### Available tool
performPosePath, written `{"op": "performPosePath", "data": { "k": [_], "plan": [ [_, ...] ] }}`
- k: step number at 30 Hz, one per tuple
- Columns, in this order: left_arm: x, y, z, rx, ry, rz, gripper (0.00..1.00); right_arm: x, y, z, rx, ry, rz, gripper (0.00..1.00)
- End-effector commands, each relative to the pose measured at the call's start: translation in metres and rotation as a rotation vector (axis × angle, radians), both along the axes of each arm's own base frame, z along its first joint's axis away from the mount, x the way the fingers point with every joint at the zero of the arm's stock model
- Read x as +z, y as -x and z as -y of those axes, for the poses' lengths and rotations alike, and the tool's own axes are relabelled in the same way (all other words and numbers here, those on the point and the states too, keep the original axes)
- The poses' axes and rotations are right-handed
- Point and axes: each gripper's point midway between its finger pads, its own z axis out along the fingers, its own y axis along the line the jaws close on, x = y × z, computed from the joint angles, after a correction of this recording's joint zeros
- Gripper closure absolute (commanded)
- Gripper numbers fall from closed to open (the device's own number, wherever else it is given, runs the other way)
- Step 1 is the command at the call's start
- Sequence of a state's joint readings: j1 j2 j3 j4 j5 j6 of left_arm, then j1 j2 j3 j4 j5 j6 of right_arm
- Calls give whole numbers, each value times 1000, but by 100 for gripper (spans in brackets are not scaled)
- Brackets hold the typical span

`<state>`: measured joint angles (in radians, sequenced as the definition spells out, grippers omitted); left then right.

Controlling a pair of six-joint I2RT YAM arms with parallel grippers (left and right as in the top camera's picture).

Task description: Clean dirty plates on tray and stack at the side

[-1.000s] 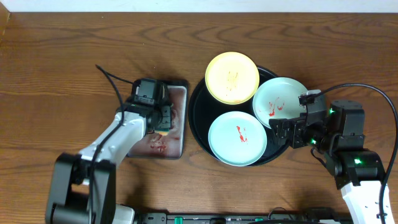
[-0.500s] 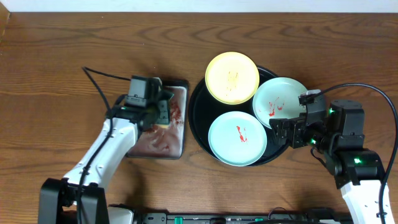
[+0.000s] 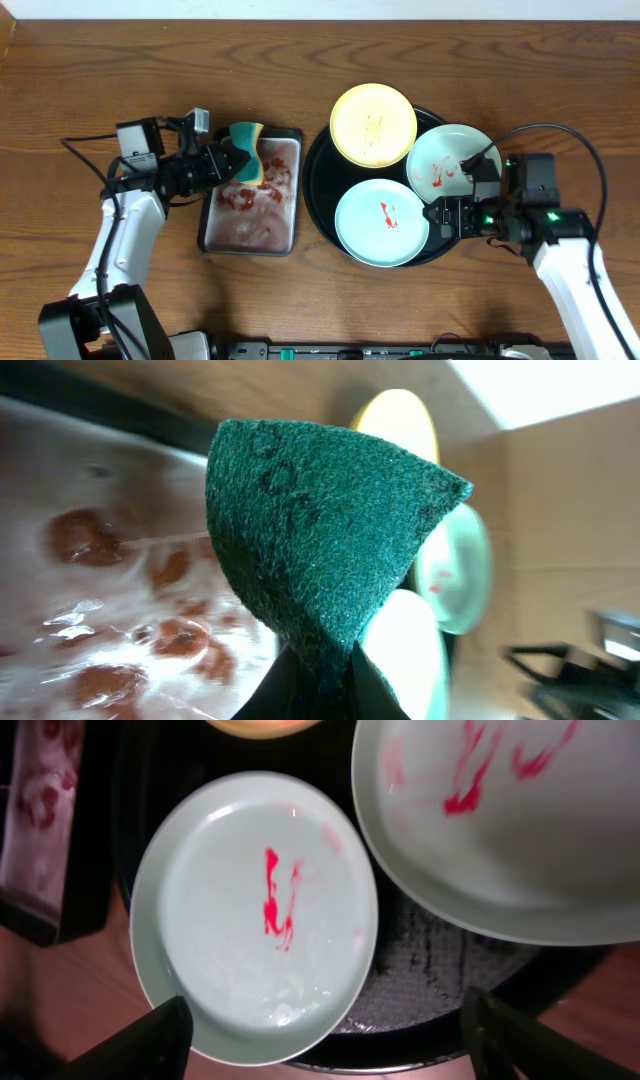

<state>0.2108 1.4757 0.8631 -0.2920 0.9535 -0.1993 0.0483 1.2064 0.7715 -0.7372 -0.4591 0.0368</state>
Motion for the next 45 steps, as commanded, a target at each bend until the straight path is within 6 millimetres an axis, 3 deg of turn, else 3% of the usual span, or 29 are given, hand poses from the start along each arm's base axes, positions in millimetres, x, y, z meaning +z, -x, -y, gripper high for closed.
{"op": "performPosePath", "data": {
  "k": [1,12,21,24,29,35,45],
  "plan": [
    [32,6,13,-115,130,104,93,-9,-3,-11,36,-39,-48,19],
    [32,6,13,-132,111,137,93,-54,-7,-22,59,-82,-190,34],
    [31,5,12,-126,103,134,93,-77,2,-33,110,-41,-255,63],
    [30,5,11,-124,99,132,92,-83,3,-29,80,-4,-279,66],
    [30,5,11,-124,99,132,92,-89,1,-20,23,42,-299,73],
    [30,5,11,-123,99,130,93,-89,1,-19,18,49,-299,93],
    [29,4,10,-119,93,129,92,-88,-3,-22,25,41,-280,99]
  ]
}}
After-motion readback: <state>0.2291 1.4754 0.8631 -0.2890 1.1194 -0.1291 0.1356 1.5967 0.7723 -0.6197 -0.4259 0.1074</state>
